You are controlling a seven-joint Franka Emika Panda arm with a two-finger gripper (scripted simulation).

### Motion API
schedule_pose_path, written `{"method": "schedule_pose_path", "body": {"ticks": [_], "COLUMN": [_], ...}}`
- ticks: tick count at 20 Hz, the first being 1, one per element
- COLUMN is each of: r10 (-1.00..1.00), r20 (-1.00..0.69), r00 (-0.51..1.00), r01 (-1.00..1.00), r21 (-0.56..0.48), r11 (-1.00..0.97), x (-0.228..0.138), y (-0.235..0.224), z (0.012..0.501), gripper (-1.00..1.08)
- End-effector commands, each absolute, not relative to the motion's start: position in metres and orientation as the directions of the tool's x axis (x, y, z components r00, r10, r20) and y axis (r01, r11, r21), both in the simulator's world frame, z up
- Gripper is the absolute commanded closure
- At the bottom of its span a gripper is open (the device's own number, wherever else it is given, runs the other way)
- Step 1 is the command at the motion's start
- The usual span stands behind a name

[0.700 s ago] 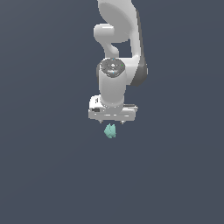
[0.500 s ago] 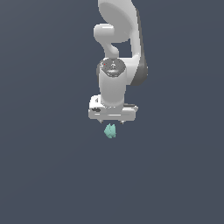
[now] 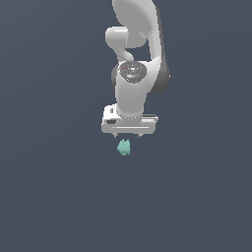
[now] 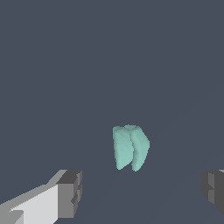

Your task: Pick up the object and move it to a goal position.

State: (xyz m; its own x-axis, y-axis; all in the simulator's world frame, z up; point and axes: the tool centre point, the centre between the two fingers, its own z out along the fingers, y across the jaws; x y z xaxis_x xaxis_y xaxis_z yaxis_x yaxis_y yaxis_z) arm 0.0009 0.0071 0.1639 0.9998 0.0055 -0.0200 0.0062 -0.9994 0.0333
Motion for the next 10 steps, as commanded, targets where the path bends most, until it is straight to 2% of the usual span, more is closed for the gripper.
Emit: {"method": "schedule_pose_path", "body": {"ticks": [1,10], "r10": [0.008,0.054], "r20": [-0.021,-0.011], "r00": [1.0,0.998], "r01": [0.008,0.054], "r21": [0.032,0.014], "r11": [-0.999,-0.998], "x": [0.001,-0.001], "y": [0.006,-0.003], "z": [0.161,0.124], "gripper": [-0.92,-0.92]}}
